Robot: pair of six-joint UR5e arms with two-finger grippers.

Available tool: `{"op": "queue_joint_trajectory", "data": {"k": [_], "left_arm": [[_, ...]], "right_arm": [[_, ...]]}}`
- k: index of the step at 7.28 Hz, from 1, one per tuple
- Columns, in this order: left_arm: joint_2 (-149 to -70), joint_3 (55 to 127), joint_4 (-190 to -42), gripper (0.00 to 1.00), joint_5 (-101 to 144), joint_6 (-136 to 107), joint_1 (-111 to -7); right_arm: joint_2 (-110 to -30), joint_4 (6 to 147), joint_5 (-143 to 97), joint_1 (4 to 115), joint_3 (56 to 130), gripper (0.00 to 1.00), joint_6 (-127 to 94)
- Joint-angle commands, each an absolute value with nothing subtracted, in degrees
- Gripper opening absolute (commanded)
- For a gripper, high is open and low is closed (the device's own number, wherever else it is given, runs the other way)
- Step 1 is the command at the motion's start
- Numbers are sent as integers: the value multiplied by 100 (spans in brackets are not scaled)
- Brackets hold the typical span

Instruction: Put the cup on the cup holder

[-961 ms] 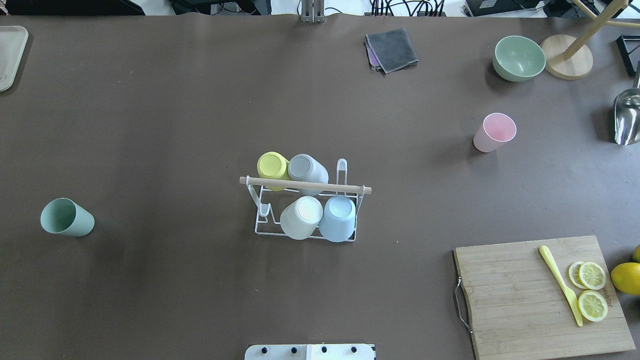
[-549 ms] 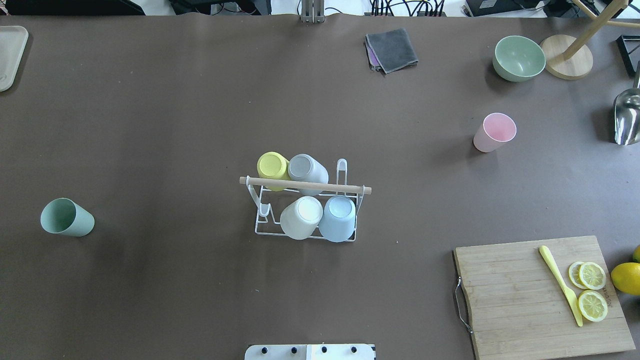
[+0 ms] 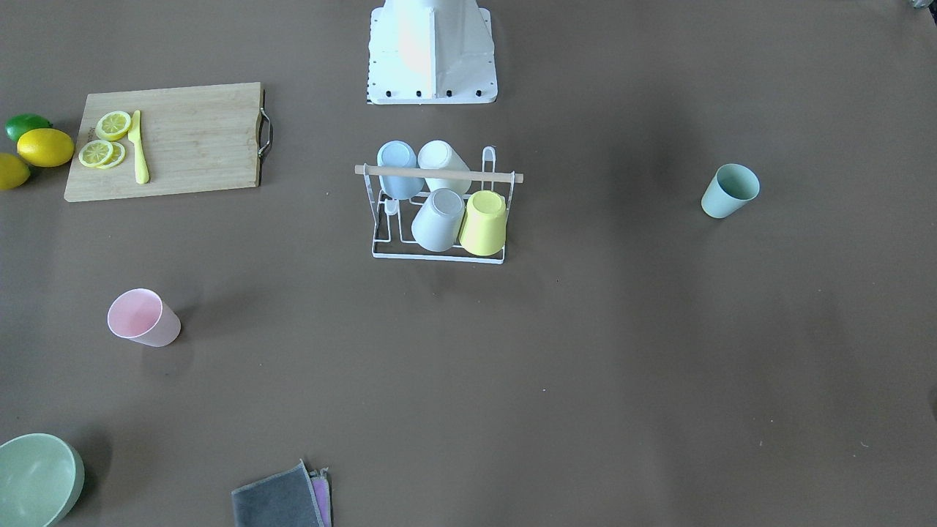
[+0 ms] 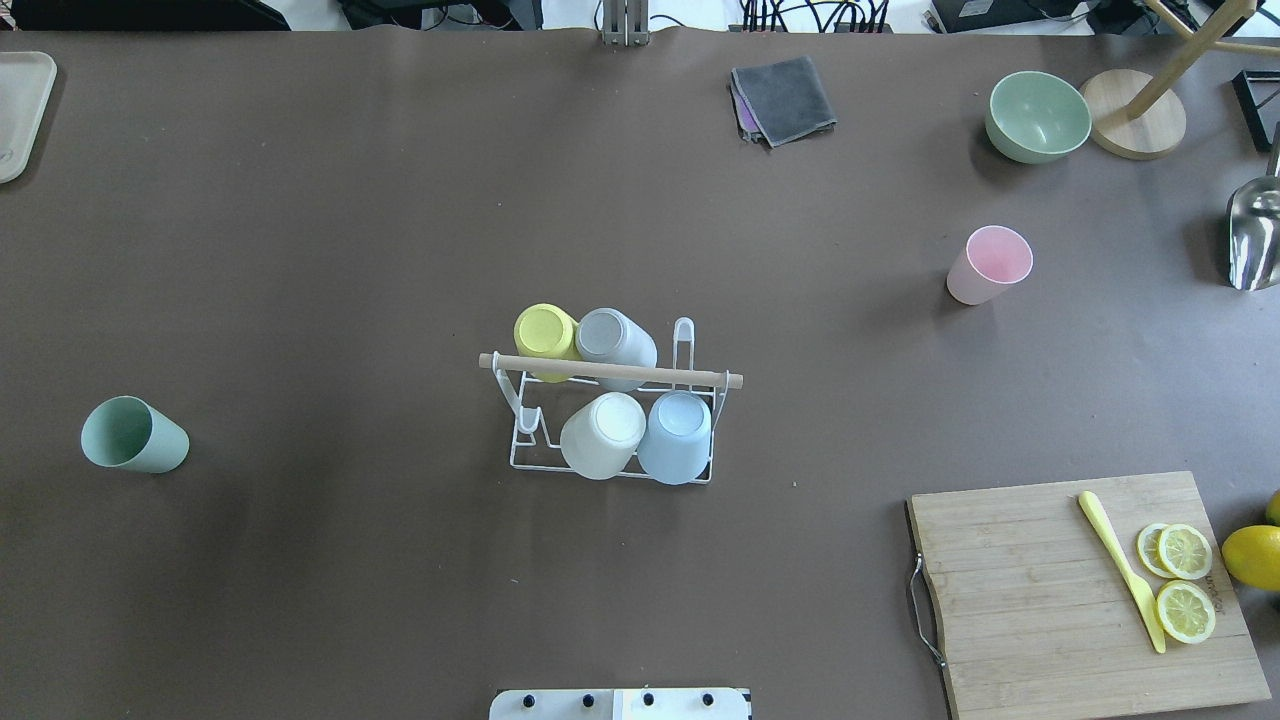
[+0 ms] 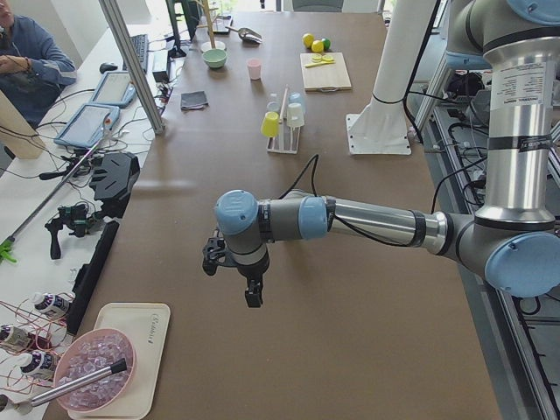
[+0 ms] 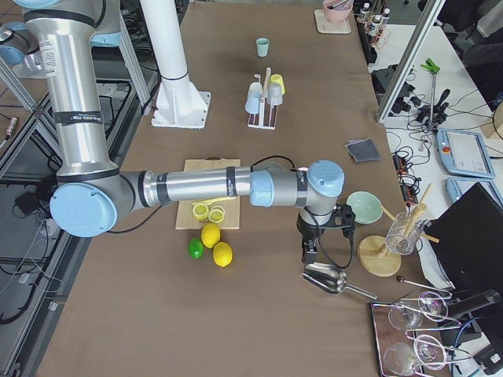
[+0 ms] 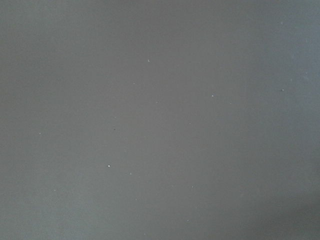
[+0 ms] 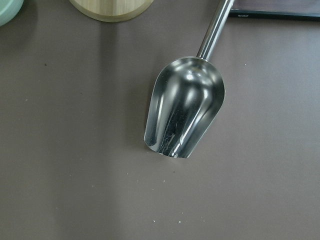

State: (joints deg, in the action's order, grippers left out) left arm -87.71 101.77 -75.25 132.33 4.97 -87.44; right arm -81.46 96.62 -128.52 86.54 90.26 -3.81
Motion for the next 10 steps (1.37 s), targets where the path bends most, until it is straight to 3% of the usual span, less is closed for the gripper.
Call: {"op": "queue_joint_trajectory", "data": {"k": [1,4,6,8,10], "left_arm": [[-9087,10421,-7052,98,13026,361,-7886],[-9797,10476,-6509,98,13017,387,-7560],[-11137,10354,-4703,98,12067,422,-6755],[-11321,10205,-4385,98,11918,466,-6241],[-11757,9225,-4368,98,11918,1015,-6135]], "right_arm": [[-7902,9765,-12534,8185,9044,100,-387],[-7447,9562,-12542,7717,8834,100,-720],[-7025,9580,-12647,7682,8571,100,-825],[-6419,9571,-13242,7621,8193,100,-1168],[-5995,9580,-13342,7236,8077,100,-1537]]}}
